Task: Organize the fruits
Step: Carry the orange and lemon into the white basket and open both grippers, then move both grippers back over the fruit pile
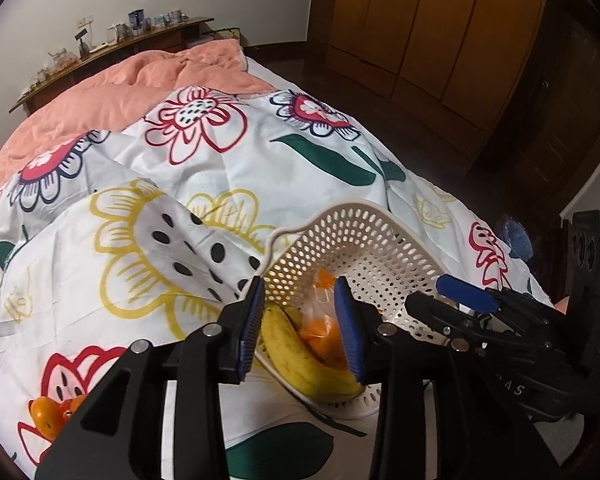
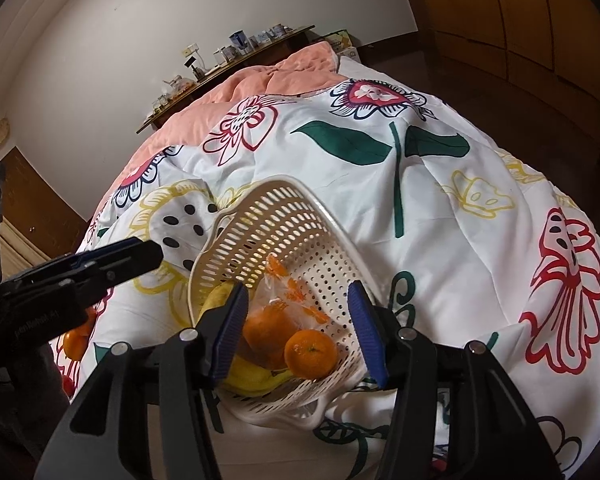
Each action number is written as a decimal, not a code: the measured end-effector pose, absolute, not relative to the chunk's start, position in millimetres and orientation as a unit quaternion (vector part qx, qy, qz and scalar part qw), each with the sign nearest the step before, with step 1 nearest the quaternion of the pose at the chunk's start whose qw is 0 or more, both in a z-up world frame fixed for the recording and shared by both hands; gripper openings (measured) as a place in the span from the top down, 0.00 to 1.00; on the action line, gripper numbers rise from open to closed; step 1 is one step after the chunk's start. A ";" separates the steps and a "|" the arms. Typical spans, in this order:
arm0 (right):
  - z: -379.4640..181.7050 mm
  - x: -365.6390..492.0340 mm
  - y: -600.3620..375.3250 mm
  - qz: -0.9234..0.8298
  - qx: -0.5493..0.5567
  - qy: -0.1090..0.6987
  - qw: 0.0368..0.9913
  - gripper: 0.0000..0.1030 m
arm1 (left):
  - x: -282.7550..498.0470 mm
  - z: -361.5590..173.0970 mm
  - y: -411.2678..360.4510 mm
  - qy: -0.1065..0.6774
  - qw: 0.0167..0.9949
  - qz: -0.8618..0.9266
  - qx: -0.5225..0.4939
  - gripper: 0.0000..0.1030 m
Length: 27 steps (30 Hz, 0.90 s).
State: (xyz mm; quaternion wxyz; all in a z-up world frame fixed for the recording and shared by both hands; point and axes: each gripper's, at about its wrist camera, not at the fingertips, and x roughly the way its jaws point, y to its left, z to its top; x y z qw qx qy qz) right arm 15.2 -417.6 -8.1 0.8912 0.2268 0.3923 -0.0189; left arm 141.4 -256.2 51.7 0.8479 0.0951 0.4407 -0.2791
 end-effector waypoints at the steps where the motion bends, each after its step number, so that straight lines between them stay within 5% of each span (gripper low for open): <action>1: -7.0 15.6 -414.6 -0.016 0.224 0.393 0.892 0.49 | 140.3 54.3 -254.1 0.437 0.851 -0.277 0.094 0.53; 6: -0.9 16.4 -402.6 -0.002 0.217 0.391 0.894 0.49 | 133.8 66.0 -243.4 0.420 0.862 -0.268 0.093 0.34; 27: 23.5 52.4 -293.5 0.150 0.153 0.436 0.874 0.49 | 146.1 82.3 -89.8 0.403 0.904 -0.145 0.008 0.32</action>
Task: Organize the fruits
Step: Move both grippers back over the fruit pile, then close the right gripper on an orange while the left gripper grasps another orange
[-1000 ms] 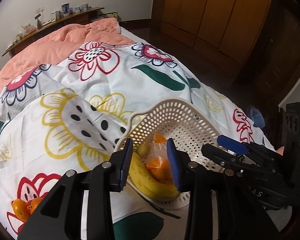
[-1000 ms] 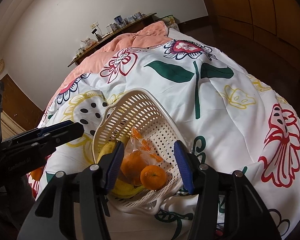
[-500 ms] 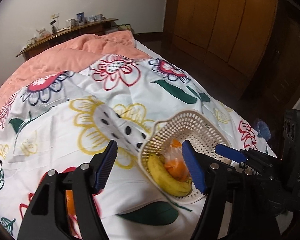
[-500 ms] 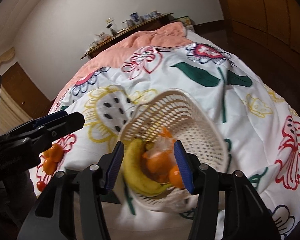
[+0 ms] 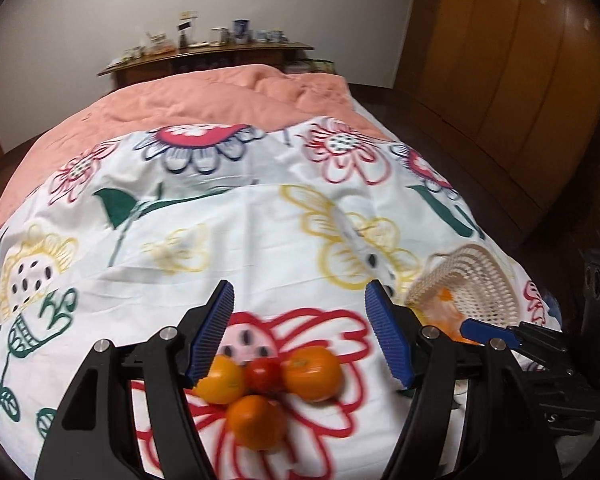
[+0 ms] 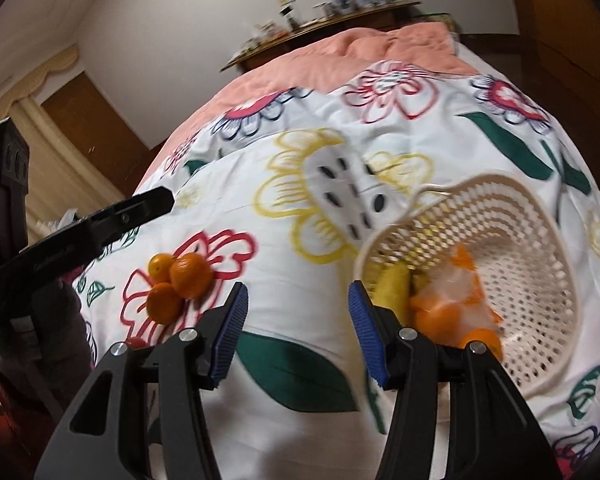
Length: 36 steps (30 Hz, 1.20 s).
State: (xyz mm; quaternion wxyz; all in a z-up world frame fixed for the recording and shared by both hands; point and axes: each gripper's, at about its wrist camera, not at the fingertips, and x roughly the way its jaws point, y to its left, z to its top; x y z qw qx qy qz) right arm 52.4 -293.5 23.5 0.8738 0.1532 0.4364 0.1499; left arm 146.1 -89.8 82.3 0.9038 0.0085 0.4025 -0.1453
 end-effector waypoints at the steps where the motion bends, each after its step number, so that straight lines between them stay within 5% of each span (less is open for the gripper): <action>1: 23.9 54.3 -288.4 0.156 0.148 0.439 0.872 0.49 | 146.7 81.7 -81.0 0.403 0.904 -0.139 0.005 0.32; 5: 25.8 64.6 -264.0 0.190 0.135 0.455 0.860 0.47 | 147.1 75.9 -53.9 0.408 0.905 -0.123 -0.012 0.32; 7: 26.0 70.8 -250.3 0.205 0.126 0.464 0.853 0.38 | 147.4 70.8 -42.2 0.413 0.903 -0.115 -0.020 0.32; 26: 22.0 103.6 -179.4 0.233 0.028 0.500 0.834 0.38 | 150.7 49.5 3.8 0.423 0.901 -0.085 -0.054 0.32; 36: 18.9 104.6 -168.4 0.225 -0.007 0.506 0.833 0.58 | 151.1 46.6 4.3 0.424 0.900 -0.085 -0.056 0.32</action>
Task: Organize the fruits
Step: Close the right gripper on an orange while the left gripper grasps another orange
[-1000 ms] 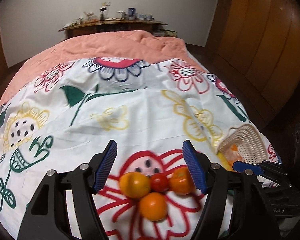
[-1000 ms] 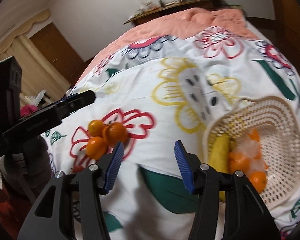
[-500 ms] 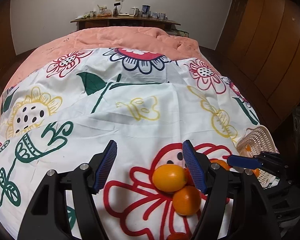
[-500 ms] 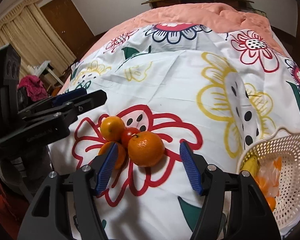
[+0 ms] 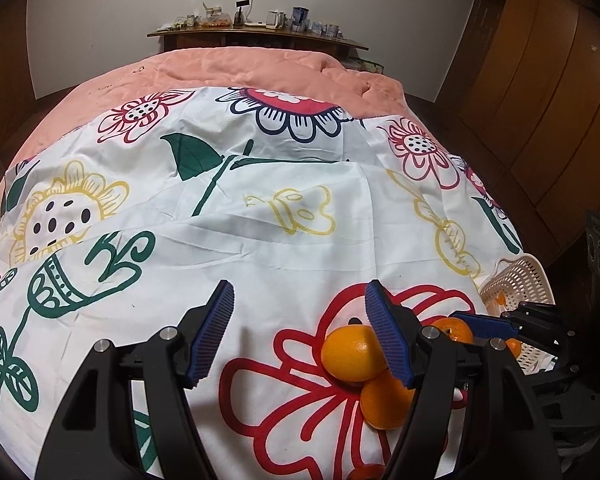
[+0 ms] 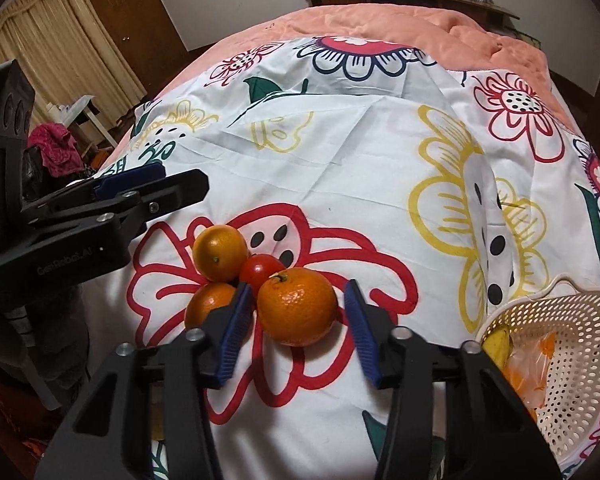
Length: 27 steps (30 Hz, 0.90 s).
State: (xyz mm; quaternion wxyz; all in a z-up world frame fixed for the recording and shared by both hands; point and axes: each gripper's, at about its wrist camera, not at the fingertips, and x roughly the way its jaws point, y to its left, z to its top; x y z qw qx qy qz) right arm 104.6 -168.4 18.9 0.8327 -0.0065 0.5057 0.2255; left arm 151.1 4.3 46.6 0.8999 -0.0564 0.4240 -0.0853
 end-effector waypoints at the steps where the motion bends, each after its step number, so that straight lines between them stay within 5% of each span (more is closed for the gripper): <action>1: 18.9 104.6 -168.6 0.227 -0.006 0.505 0.833 0.60 | 151.1 46.5 4.3 0.424 0.900 -0.085 -0.057 0.32; 27: 42.9 86.7 -235.0 0.171 0.091 0.454 0.870 0.61 | 149.6 40.8 -6.2 0.426 0.901 -0.079 -0.030 0.32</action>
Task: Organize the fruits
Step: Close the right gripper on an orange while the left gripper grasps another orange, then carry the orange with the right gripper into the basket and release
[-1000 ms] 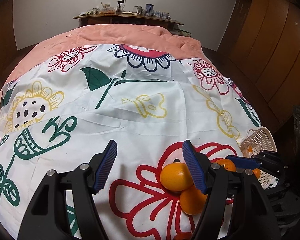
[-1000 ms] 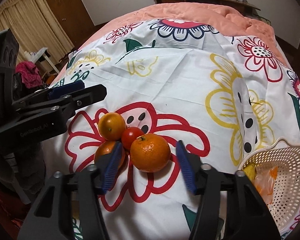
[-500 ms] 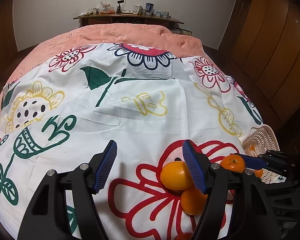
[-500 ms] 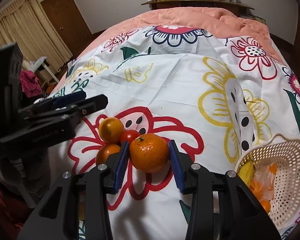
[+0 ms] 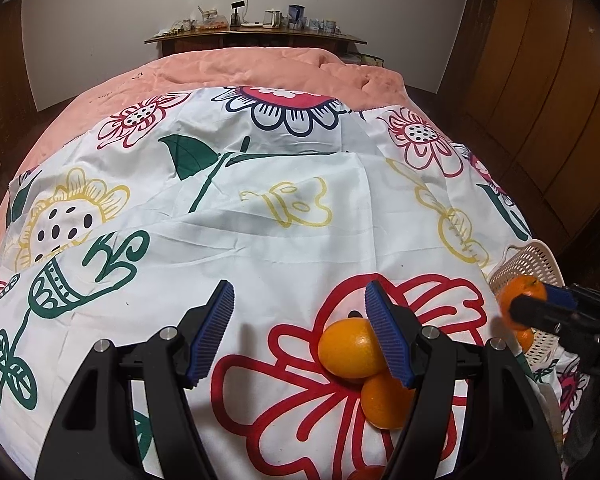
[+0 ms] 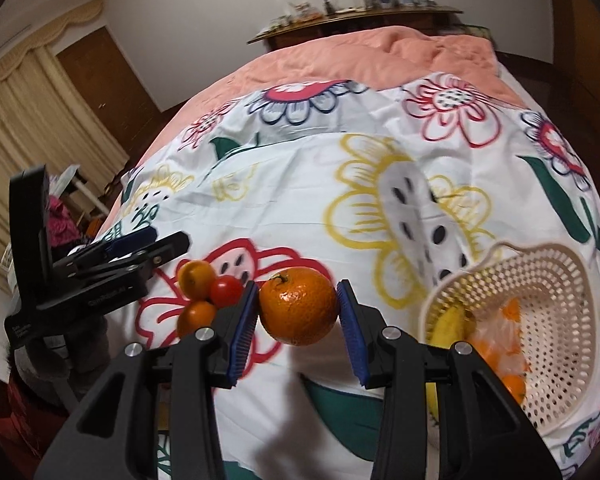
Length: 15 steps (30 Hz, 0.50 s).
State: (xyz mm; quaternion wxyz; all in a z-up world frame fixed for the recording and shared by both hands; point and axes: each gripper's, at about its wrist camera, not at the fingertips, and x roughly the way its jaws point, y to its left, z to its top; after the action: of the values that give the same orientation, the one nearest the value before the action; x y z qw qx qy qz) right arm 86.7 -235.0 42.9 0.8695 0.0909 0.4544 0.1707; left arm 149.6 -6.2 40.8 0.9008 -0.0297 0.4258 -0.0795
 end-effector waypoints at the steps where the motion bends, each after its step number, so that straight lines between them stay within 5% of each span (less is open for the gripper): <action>1: 42.4 86.4 -239.9 0.165 0.095 0.454 0.870 0.61 | 149.6 40.8 -6.3 0.426 0.901 -0.079 -0.030 0.32; 15: 23.3 72.1 -299.4 0.073 0.120 0.456 0.879 0.61 | 145.7 37.6 -11.3 0.440 0.891 -0.104 -0.043 0.32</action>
State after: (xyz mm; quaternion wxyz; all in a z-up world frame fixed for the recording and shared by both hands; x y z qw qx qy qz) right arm 72.1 -299.4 23.3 0.8788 0.1204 0.4560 0.0730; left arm 145.7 -11.3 37.6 0.8908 -0.0429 0.4404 -0.1035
